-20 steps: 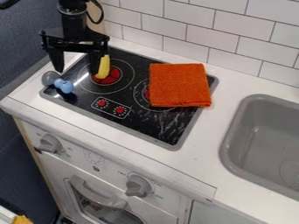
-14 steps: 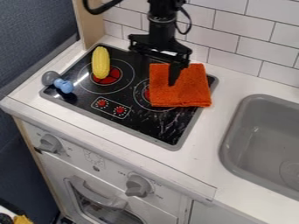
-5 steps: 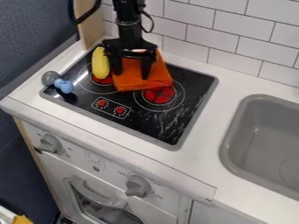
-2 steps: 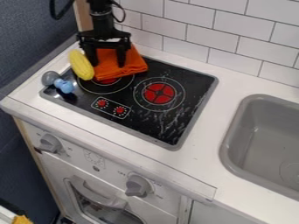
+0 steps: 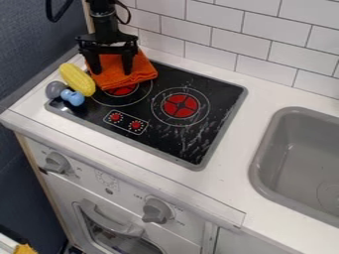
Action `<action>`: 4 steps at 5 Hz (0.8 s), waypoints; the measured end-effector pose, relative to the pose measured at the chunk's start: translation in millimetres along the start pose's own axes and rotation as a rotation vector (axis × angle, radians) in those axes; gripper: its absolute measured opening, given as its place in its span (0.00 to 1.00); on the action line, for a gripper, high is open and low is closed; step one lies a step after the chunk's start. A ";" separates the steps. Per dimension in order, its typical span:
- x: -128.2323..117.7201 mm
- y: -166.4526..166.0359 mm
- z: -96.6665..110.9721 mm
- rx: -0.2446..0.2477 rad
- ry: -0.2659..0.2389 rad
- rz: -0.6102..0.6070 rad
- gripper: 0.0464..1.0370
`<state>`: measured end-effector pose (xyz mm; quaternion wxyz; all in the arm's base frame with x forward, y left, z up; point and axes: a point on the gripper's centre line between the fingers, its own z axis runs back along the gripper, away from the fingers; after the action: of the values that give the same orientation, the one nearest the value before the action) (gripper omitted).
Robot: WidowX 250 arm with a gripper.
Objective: Move yellow object beside blue object and move red cloth to left burner
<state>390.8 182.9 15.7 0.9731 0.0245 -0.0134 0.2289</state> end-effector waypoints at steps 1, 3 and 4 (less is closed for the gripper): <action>-4.5 0.7 2.5 0.002 -0.003 -0.003 0.96; -3.7 -5.9 42.6 -0.054 -0.072 0.022 0.96; -6.1 -1.0 63.9 -0.032 -0.113 0.046 0.96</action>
<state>384.8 175.8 79.2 0.9655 0.0215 -0.0725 0.2492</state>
